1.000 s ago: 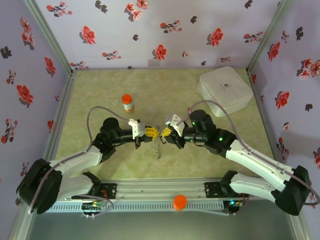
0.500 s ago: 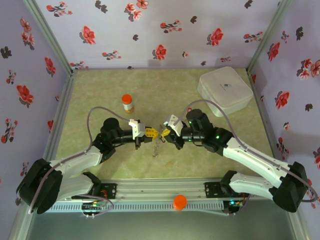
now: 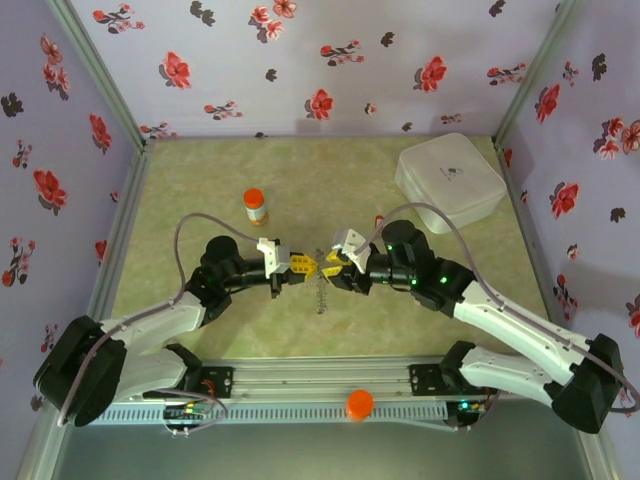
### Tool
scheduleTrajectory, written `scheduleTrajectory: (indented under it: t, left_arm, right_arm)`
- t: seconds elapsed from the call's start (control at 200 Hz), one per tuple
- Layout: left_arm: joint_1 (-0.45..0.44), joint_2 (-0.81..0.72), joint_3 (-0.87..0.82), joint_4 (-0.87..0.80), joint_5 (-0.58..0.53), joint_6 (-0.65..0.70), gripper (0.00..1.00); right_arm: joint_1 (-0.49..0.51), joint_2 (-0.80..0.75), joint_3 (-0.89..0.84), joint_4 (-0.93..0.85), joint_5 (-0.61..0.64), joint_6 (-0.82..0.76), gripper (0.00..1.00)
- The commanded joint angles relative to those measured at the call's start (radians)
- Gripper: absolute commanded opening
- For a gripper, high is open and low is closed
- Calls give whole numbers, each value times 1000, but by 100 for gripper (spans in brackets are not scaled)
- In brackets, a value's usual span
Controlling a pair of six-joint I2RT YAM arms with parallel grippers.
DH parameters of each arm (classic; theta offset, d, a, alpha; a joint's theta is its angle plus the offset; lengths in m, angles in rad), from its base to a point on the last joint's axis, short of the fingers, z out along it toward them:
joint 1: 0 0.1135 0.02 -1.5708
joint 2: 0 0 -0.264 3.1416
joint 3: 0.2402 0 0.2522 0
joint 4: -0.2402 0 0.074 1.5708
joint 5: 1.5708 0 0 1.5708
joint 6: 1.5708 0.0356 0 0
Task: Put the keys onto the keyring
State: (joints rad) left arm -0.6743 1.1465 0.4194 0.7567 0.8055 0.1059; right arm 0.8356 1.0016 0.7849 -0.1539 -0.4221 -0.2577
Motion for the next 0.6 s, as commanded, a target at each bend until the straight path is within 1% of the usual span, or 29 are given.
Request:
scheduleTrajectory:
  t: [0.0,0.175,0.38,0.495,0.595]
  left_arm:
    - [-6,5,2,69,21,-14,0]
    - [-6,7,4,61,23,-19,0]
    - [-5,10,6,62,32,-25,0]
    - [-5,10,7,63,31,-27,0]
    - [-5,7,7,62,31,-27,0]
  right_arm:
    - [1,24,-7,50,-44,-29,32]
    - [3,49,4,71,-33,-31,27]
    - [8,72,10,76,-47,-30,12]
    - [12,86,9,90,-65,-27,11]
    - [12,100,23,80,-70,-31,4]
